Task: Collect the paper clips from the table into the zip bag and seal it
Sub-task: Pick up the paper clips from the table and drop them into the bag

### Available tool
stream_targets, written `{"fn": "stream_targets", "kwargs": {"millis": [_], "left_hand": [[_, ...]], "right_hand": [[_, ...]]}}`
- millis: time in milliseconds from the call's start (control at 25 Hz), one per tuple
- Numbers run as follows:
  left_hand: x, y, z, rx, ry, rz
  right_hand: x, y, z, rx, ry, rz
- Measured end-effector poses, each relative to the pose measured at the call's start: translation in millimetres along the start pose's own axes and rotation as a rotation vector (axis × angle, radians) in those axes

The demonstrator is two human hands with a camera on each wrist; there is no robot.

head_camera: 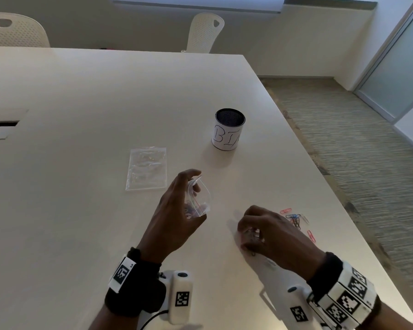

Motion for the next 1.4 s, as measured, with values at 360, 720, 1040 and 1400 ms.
{"fn": "stream_targets", "kwargs": {"millis": [360,720,1040,1400], "left_hand": [[0,1,0,0.007,-0.005,-0.013],[0,3,1,0.008,0.004,0.008],[1,3,0,0.007,0.0,0.003],[2,4,-1,0.027,-0.005,-0.002]], "right_hand": [[2,1,8,-0.072,-0.094,0.13],[7,3,22,-0.123,-0.195,0.257],[30,15,37,-0.2,0.002,0.208],[12,-4,15,-0.091,-0.002,0.261]]}}
Point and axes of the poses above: each hand's wrist, its own z-axis away from the middle knuckle, its own x-axis out of the palm, y = z × x, the point moved 6 cm from there along -z, towards the middle knuckle, and after that the axes turned 10 degrees about -y, right-handed, at the moved point
